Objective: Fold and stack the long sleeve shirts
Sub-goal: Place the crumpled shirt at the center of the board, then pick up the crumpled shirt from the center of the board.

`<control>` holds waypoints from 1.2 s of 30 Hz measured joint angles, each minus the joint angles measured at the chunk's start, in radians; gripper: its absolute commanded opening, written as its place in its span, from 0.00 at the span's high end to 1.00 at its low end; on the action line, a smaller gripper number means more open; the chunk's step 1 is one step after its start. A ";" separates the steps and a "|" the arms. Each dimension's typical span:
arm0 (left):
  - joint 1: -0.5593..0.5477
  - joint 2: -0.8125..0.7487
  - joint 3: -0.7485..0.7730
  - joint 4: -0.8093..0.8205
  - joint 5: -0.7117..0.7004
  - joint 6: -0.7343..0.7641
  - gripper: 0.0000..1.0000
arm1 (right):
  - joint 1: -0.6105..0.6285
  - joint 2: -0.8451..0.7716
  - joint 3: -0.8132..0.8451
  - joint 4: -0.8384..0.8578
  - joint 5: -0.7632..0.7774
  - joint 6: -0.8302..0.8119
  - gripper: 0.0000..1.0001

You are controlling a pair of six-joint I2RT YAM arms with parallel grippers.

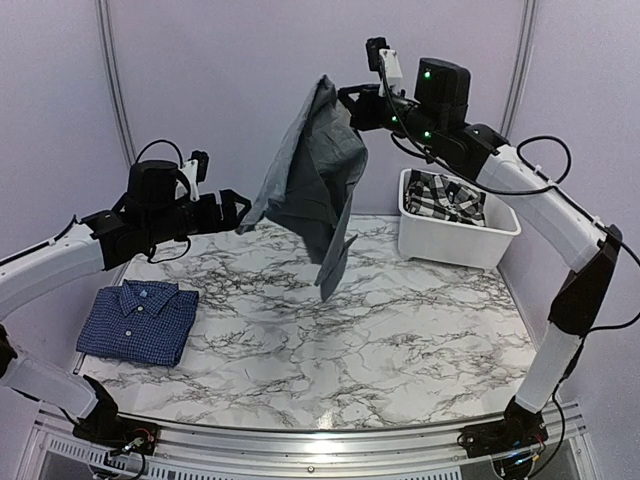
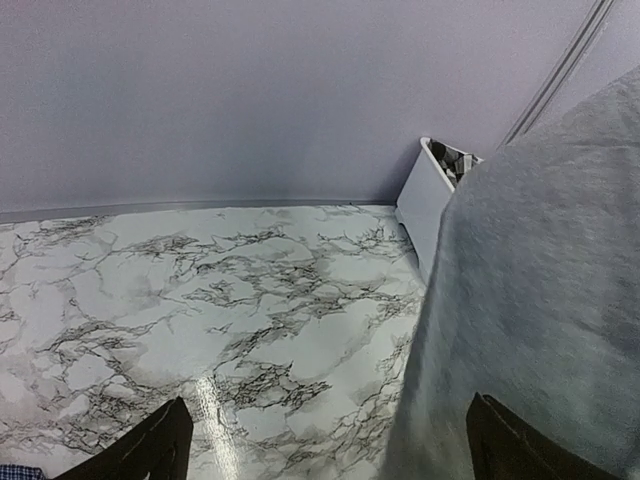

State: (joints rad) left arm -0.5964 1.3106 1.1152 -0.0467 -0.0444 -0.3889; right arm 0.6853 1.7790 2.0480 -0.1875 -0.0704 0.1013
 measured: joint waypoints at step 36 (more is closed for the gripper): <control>-0.052 -0.315 -0.610 -0.161 0.047 -0.431 0.01 | 0.436 0.299 -0.500 -0.085 0.109 -0.153 0.23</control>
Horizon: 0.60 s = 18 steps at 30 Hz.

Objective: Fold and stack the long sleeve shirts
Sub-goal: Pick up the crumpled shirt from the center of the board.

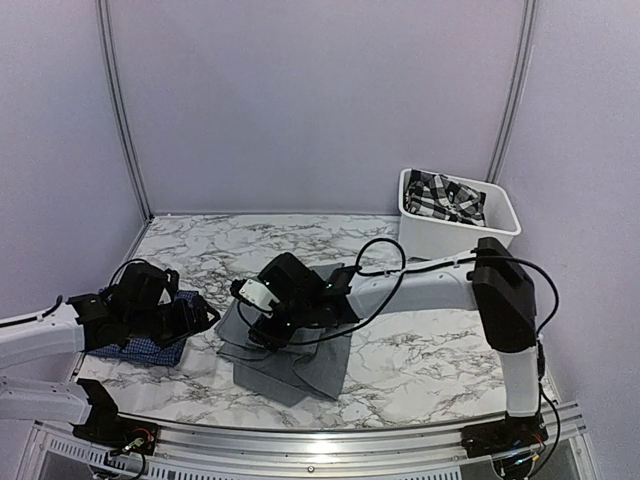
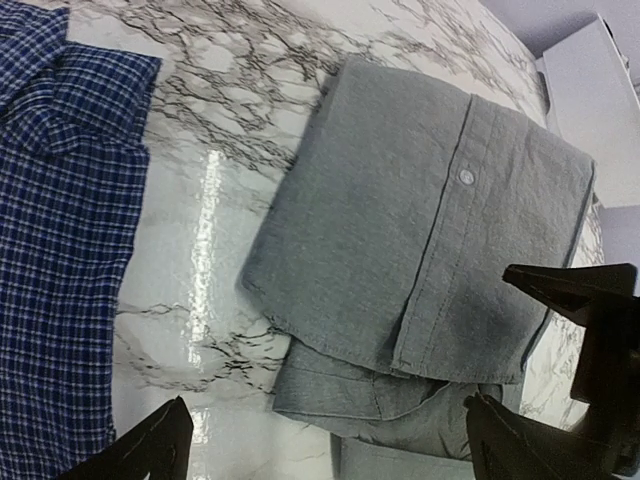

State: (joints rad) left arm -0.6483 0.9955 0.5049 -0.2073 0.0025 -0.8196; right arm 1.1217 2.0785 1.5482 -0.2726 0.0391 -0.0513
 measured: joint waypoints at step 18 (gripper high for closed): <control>-0.012 0.000 -0.014 -0.039 -0.064 -0.079 0.03 | -0.024 0.234 0.235 -0.113 0.114 0.031 0.89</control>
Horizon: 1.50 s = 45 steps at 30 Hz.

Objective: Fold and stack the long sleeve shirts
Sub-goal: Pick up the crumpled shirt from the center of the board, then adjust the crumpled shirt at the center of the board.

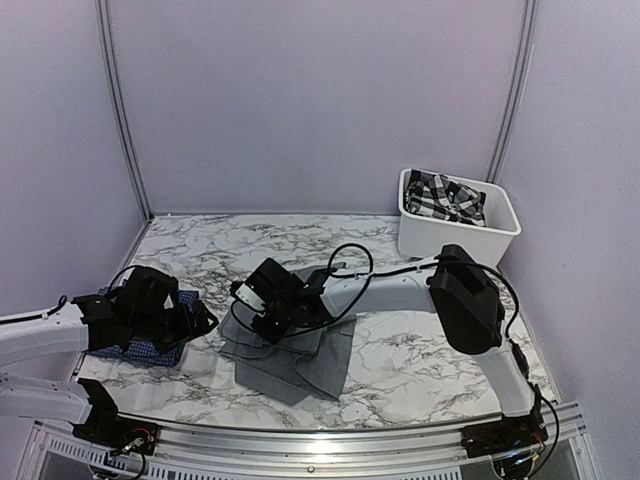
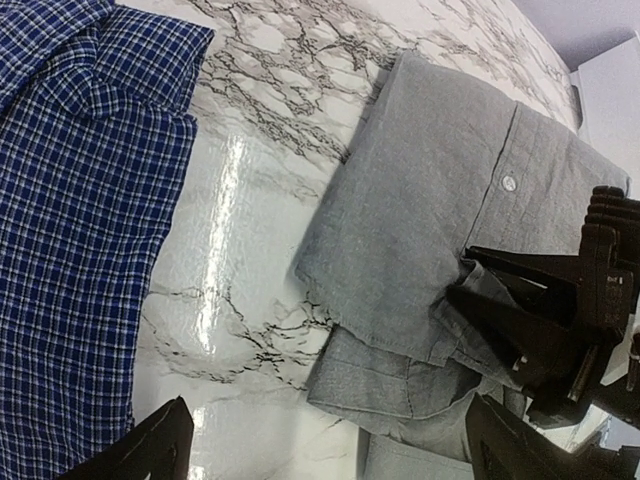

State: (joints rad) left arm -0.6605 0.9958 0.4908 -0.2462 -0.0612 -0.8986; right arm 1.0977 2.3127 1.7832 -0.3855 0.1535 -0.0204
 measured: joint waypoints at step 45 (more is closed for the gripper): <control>0.249 0.978 0.979 0.081 0.160 0.278 1.00 | -0.242 -0.725 -0.647 -0.218 0.177 0.230 1.00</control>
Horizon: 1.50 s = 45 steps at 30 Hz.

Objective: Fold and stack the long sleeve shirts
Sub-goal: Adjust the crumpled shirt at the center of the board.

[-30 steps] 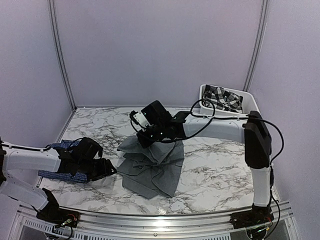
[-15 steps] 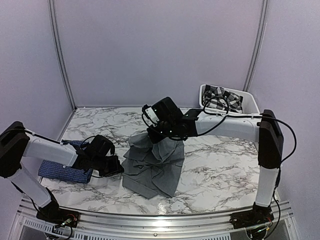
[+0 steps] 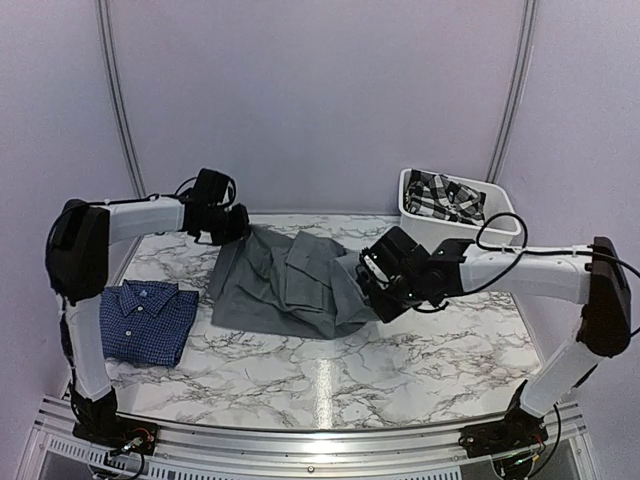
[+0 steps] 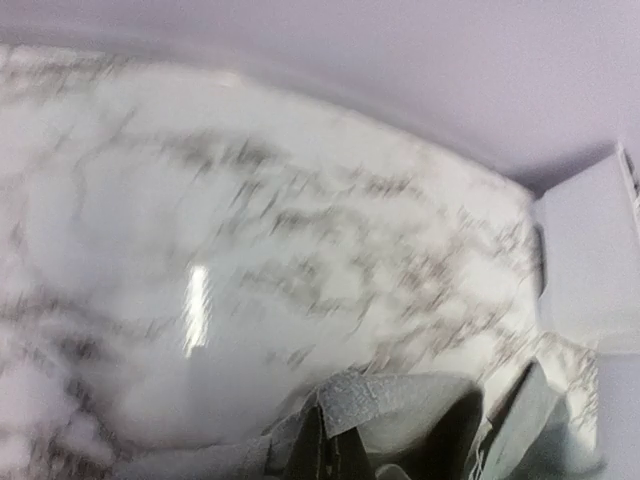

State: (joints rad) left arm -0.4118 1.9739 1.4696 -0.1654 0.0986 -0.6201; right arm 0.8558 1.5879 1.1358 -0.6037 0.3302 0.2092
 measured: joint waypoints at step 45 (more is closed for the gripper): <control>-0.223 0.202 0.166 -0.108 0.187 0.088 0.42 | -0.098 0.291 0.212 0.212 -0.093 0.064 0.25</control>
State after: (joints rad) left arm -0.6350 2.1761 1.6356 -0.2729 0.2855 -0.5323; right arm 0.7574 1.8790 1.3476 -0.3916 0.2375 0.2733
